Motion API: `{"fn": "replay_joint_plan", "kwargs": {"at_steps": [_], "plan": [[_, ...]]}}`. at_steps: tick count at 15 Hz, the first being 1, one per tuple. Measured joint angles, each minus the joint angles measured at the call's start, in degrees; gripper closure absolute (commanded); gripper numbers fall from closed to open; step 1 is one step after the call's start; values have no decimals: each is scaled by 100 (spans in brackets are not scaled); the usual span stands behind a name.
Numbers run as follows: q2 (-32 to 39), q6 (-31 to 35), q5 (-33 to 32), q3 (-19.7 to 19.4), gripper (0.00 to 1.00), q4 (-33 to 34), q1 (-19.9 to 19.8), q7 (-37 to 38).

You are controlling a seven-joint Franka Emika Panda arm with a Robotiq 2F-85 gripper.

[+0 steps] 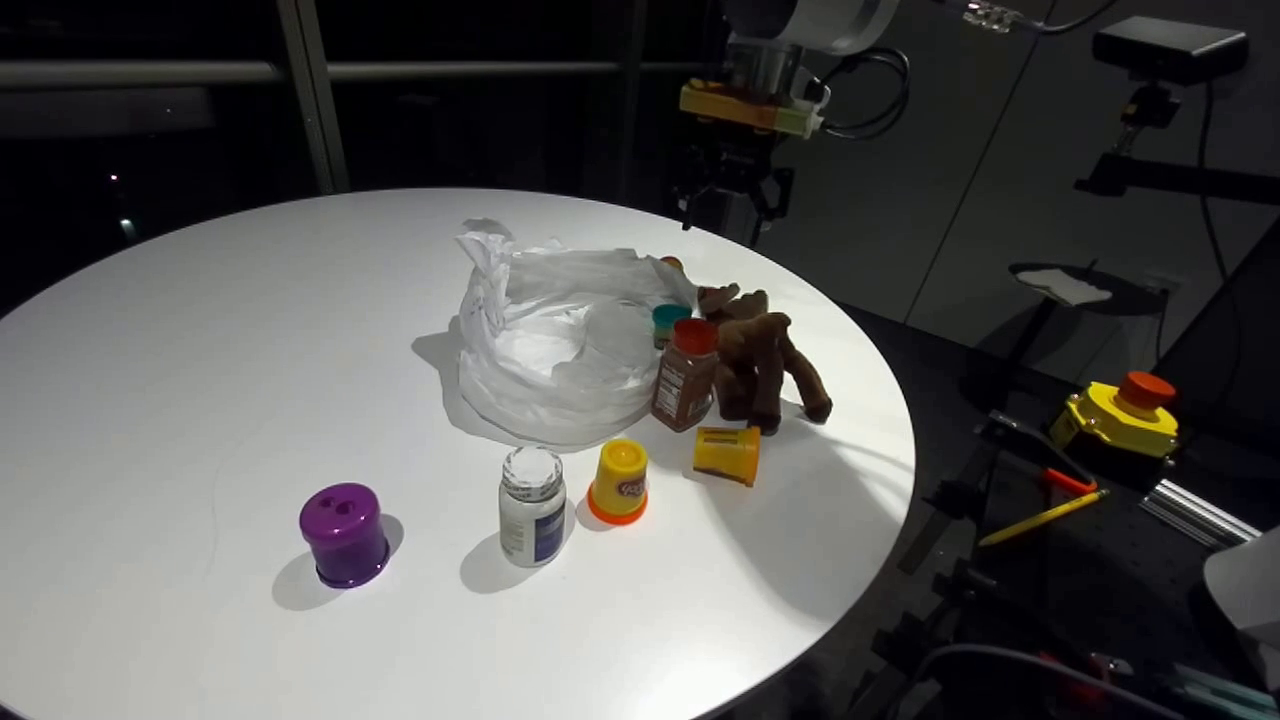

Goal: Remove the contents from the white plastic bag and put them on the table one at a time

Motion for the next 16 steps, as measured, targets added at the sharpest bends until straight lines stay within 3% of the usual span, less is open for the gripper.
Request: {"fn": "replay_joint_plan", "kwargs": {"at_steps": [4, 7, 11, 16], "plan": [[-623, -38, -187, 67, 0, 16, 429, 18], [-986, -264, -232, 326, 0, 21, 788, 33], [-894, -359, -141, 677, 0, 2, 965, 33], [-414, -298, -58, 789, 0, -6, 989, 8]]}}
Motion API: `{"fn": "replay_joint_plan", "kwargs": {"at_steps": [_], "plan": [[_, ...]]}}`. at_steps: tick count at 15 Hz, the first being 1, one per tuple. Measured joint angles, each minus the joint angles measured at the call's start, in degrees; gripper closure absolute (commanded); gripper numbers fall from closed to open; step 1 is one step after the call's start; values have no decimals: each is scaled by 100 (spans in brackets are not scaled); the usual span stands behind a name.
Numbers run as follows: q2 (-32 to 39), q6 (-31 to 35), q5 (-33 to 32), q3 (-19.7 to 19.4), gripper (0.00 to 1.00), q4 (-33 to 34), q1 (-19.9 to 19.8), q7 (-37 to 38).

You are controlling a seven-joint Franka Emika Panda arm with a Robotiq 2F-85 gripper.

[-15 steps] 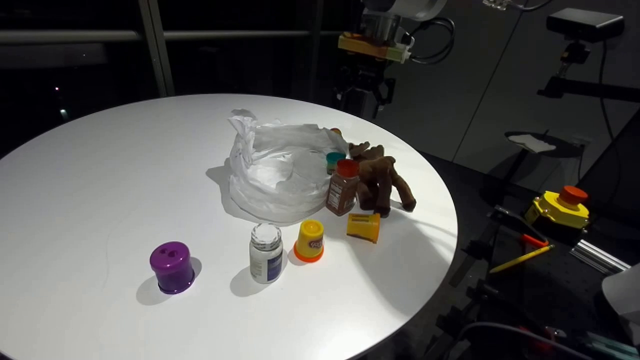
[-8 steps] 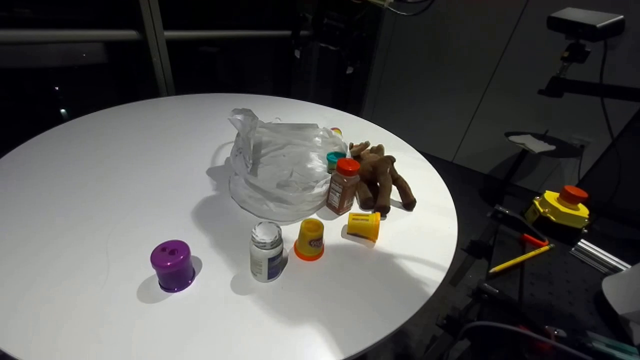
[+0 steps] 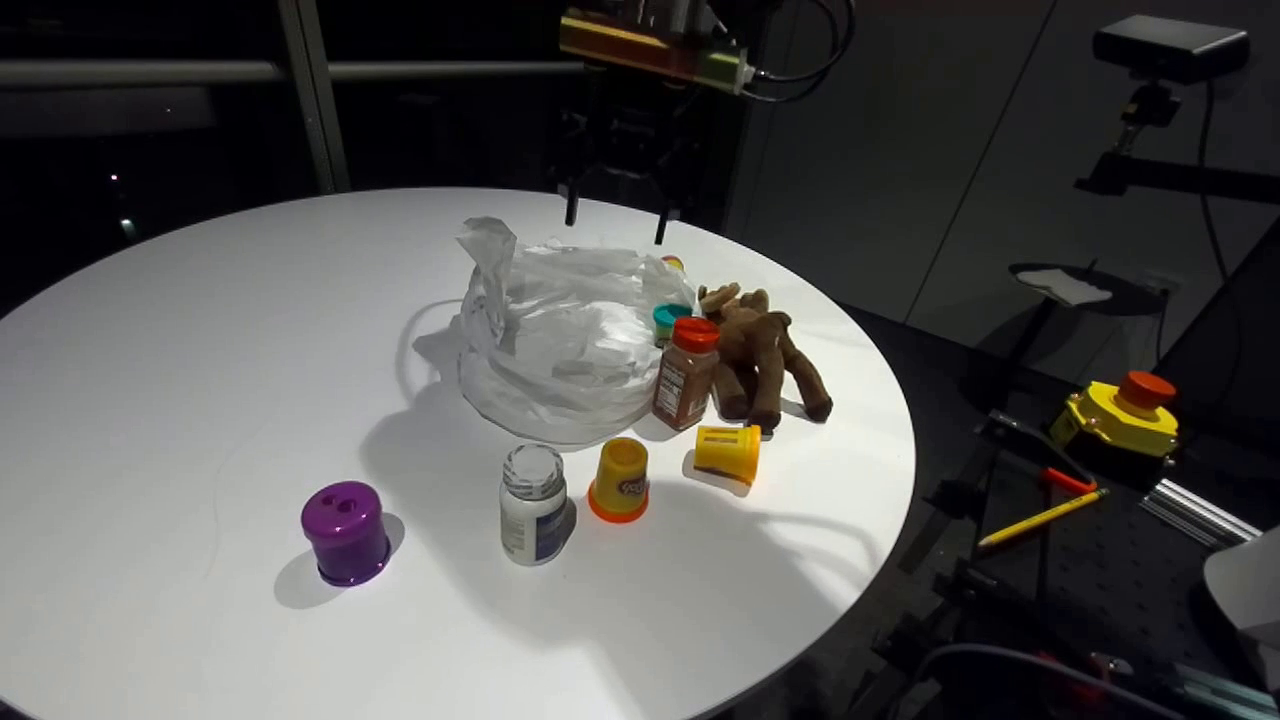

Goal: Remove the contents from the white plastic bag and put them on the table one at a time

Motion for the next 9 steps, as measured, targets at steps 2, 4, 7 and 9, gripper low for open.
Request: {"fn": "replay_joint_plan", "kwargs": {"at_steps": [2, 4, 7, 9], "plan": [[213, 30, 0, 1, 0, 0, 5, -6], [399, 37, 0, 1, 0, 0, 11, -6], [561, 8, 0, -3, 0, -16, 13, 2], [582, -56, 0, -19, 0, -63, 13, 26]]}}
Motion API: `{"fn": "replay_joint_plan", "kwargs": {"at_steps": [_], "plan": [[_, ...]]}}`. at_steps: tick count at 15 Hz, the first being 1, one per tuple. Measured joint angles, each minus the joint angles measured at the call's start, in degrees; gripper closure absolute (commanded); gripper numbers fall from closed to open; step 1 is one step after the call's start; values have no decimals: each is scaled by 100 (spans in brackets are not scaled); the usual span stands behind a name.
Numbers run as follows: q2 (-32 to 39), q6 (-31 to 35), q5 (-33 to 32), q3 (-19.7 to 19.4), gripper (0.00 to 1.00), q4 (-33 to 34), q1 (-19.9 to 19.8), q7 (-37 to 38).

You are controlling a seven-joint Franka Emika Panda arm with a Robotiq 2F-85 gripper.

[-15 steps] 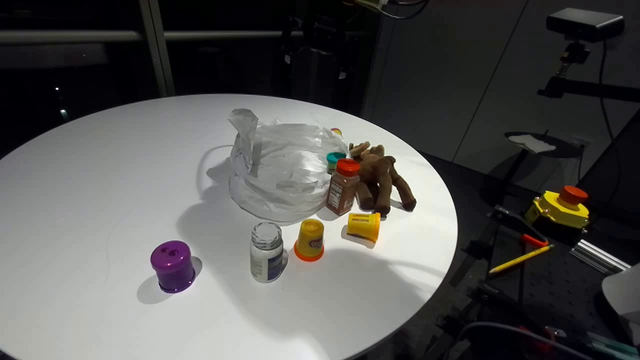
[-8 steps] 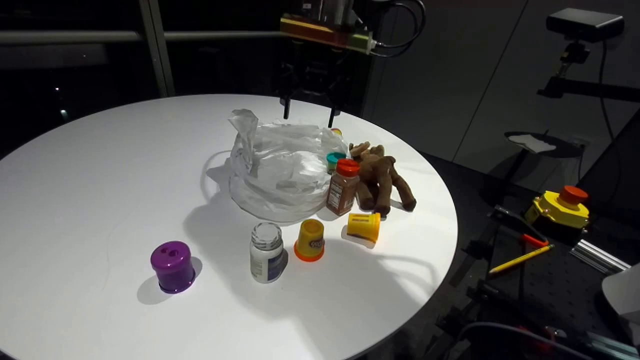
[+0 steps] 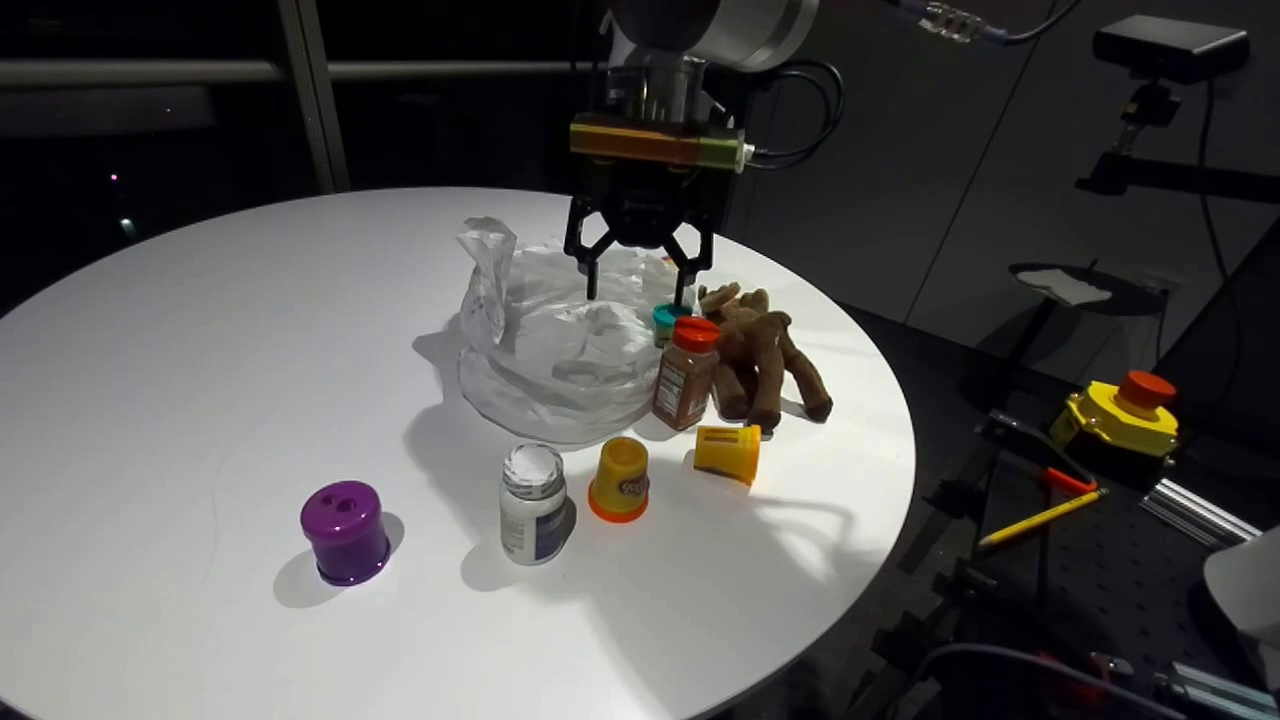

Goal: Remove the contents from the white plastic bag and put them on the table one at a time

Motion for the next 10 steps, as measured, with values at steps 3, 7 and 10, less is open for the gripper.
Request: {"fn": "replay_joint_plan", "kwargs": {"at_steps": [3, 7, 10], "plan": [[1, -81, 0, -64, 0, -81, 0, 64], [29, -86, 12, -156, 0, -177, -15, 215], [85, -86, 93, -168, 0, -186, -55, 243]]}}
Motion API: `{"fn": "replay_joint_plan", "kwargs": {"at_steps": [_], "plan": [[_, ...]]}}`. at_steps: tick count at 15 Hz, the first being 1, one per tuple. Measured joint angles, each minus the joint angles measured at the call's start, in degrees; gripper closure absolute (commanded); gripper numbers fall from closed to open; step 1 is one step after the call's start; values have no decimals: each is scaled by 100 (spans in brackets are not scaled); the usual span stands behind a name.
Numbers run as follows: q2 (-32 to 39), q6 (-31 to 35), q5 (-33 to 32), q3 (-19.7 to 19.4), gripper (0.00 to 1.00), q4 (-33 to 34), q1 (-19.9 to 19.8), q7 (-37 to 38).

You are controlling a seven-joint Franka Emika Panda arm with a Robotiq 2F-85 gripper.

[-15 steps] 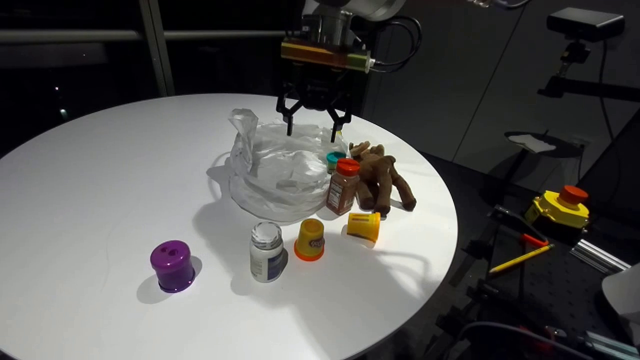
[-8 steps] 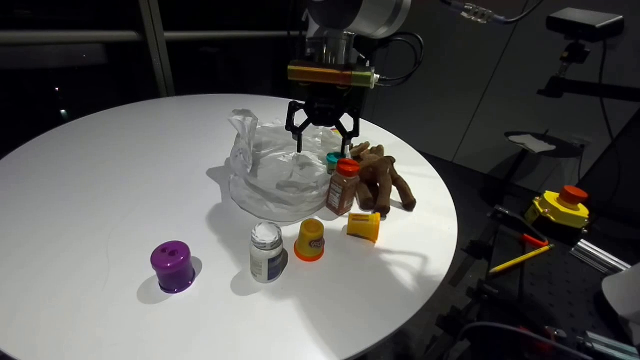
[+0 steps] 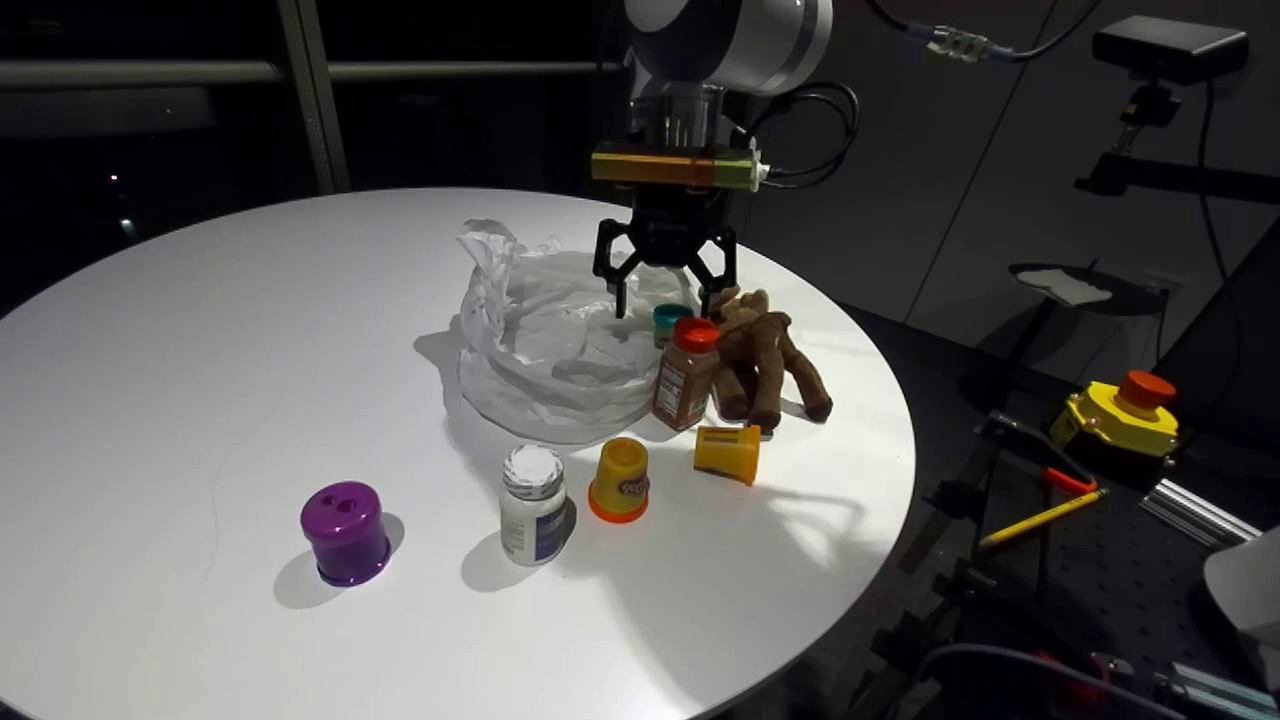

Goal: Remove the contents from the white plastic bag and put them on the table one at a time

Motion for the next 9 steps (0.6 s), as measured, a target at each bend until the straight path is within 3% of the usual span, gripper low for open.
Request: {"fn": "replay_joint_plan", "kwargs": {"at_steps": [9], "plan": [[206, 5, 305, -3, 0, 89, -34, 220]]}}
